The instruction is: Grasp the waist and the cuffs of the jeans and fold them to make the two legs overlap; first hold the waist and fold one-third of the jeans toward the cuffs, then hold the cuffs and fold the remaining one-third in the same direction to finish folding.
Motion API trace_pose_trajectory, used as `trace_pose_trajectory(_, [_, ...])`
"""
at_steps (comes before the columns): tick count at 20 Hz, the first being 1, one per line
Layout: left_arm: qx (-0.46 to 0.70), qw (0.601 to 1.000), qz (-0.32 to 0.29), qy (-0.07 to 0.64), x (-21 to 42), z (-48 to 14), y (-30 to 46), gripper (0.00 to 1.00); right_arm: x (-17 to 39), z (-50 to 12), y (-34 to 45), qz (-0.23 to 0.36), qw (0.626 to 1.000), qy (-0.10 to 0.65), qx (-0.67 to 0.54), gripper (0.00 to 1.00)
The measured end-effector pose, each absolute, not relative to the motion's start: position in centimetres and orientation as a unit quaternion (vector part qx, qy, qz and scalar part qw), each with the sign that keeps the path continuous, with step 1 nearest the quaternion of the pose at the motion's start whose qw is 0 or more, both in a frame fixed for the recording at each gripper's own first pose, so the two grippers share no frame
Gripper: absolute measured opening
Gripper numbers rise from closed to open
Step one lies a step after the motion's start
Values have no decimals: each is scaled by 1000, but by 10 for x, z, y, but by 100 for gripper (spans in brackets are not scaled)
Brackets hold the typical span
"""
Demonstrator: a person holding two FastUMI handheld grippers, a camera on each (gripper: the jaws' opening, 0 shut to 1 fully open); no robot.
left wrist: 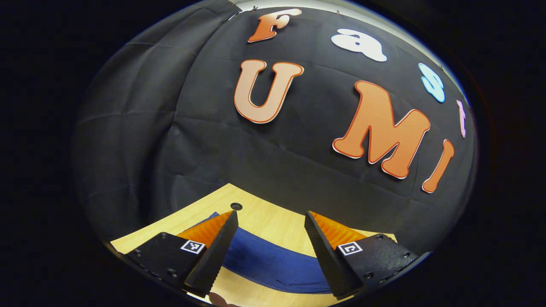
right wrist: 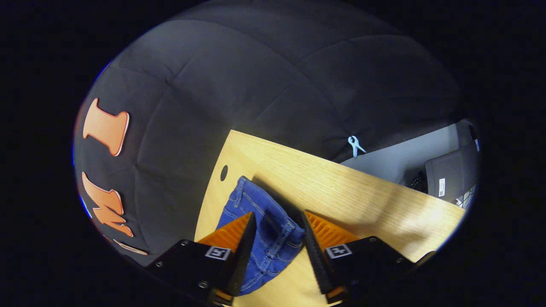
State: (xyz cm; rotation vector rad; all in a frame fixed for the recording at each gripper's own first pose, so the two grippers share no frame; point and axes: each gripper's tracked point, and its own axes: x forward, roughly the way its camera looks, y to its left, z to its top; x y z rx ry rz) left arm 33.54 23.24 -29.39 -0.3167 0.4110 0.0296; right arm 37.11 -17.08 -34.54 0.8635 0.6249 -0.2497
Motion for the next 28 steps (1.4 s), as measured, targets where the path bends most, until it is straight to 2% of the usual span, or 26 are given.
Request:
trace_pose_trajectory(2, [-154, 967, 21, 200, 338, -292, 241, 97, 373, -352, -175, -134, 856, 298, 400, 46])
trace_pose_trajectory(3, [-152, 967, 22, 201, 339, -292, 245, 97, 374, -351, -175, -138, 857, 295, 400, 14])
trace_pose_trajectory(5, [-152, 969, 15, 197, 344, -287, 254, 97, 381, -338, -172, -145, 872, 278, 376, 13])
trace_pose_trajectory(9, [-140, 970, -8, 198, 363, -287, 279, 97, 391, -254, -134, -112, 892, 207, 386, 12])
trace_pose_trajectory(14, [-136, 971, -57, 188, 396, -281, 330, 97, 385, -161, -13, -44, 919, 158, 358, 13])
trace_pose_trajectory(16, [-142, 968, -78, 191, 404, -284, 351, 97, 380, -139, 42, -21, 925, 150, 349, 13])
trace_pose_trajectory(17, [-144, 967, -86, 193, 406, -285, 361, 100, 381, -135, 80, -4, 928, 150, 341, 12])
trace_pose_trajectory(18, [-144, 965, -94, 197, 408, -289, 373, 97, 378, -130, 114, 10, 928, 153, 338, 12])
trace_pose_trajectory(22, [-143, 961, -123, 202, 412, -291, 405, 96, 365, -140, 241, 75, 923, 176, 333, 12])
trace_pose_trajectory(25, [-104, 968, -125, 190, 414, -295, 434, 97, 353, -175, 327, 113, 915, 214, 323, 13])
trace_pose_trajectory(28, [-110, 968, -131, 184, 412, -296, 443, 96, 340, -239, 399, 137, 899, 272, 316, 13])
